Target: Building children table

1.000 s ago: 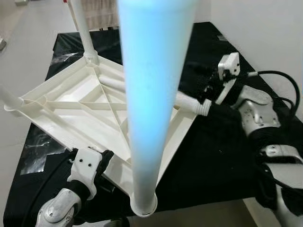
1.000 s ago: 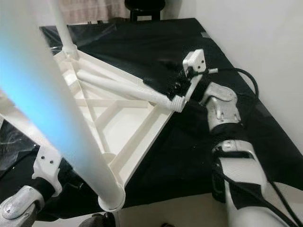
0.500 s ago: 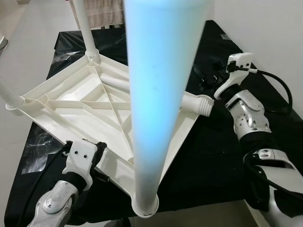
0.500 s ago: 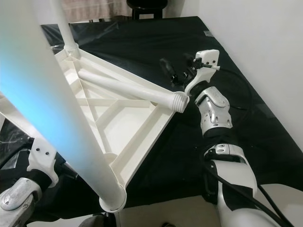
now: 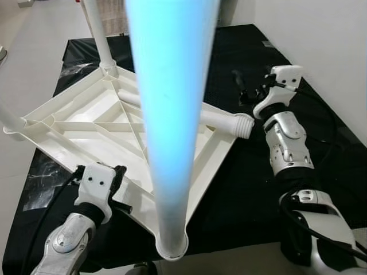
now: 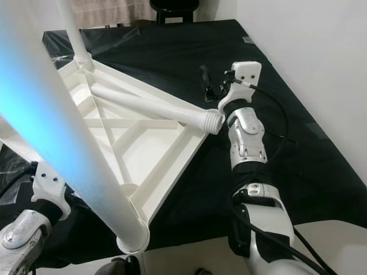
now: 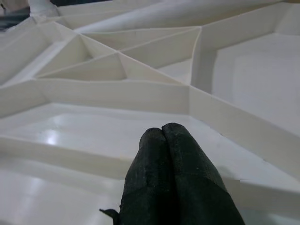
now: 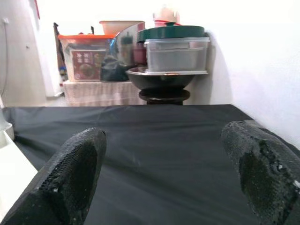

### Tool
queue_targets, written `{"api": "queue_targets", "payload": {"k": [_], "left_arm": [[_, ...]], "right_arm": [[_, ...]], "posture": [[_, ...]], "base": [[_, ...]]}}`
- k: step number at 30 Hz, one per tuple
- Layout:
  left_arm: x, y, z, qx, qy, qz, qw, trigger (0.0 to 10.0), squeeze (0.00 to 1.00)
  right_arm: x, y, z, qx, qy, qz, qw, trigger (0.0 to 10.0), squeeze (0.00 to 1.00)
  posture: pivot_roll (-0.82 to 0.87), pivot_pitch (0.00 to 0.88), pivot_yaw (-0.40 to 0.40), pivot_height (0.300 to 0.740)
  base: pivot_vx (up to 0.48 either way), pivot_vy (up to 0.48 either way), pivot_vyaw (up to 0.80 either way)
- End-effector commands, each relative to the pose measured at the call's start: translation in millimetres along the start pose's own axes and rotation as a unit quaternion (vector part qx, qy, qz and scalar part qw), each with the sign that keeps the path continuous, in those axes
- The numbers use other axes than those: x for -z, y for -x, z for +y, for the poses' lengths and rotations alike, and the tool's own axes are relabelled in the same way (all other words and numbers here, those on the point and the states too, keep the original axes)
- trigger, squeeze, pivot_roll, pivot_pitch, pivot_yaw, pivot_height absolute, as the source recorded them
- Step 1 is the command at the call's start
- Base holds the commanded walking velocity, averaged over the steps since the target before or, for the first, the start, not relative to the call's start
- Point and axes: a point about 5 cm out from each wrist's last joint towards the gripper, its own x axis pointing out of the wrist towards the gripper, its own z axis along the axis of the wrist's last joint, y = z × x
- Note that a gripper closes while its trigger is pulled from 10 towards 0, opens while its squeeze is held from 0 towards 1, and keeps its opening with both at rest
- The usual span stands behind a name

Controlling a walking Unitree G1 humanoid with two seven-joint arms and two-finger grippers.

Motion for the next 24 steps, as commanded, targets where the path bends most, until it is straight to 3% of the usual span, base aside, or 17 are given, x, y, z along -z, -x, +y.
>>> {"api": "queue_targets", "payload": {"k": [1,11,24], "left_arm": [[8.7,1.3,-0.3,0.001,-0.007,0.022,1.000,10.0,0.00],[6.1,-2.9,0.3,0.003,-0.016,0.017,1.000,10.0,0.00],[6.6,-6.4,-0.6,0.008,-0.017,0.013,1.000,10.0,0.00]], "right_arm": [[3.6,3.3,0.1,0.005,0.000,0.008,1.000,10.0,0.00],[10.4,11.3,3.4,0.027,0.008,0.011,1.000,10.0,0.00],[31.6,32.7,15.1,0.024,0.023,0.066,0.997,10.0,0.00]], "posture": [[0.10,0.169,0.001,0.740],[0.10,0.163,0.008,0.740],[0.10,0.155,0.012,0.740]], "base": [[-0.296,0.000,0.00],[-0.292,0.000,0.00],[-0.243,0.000,0.00]]}}
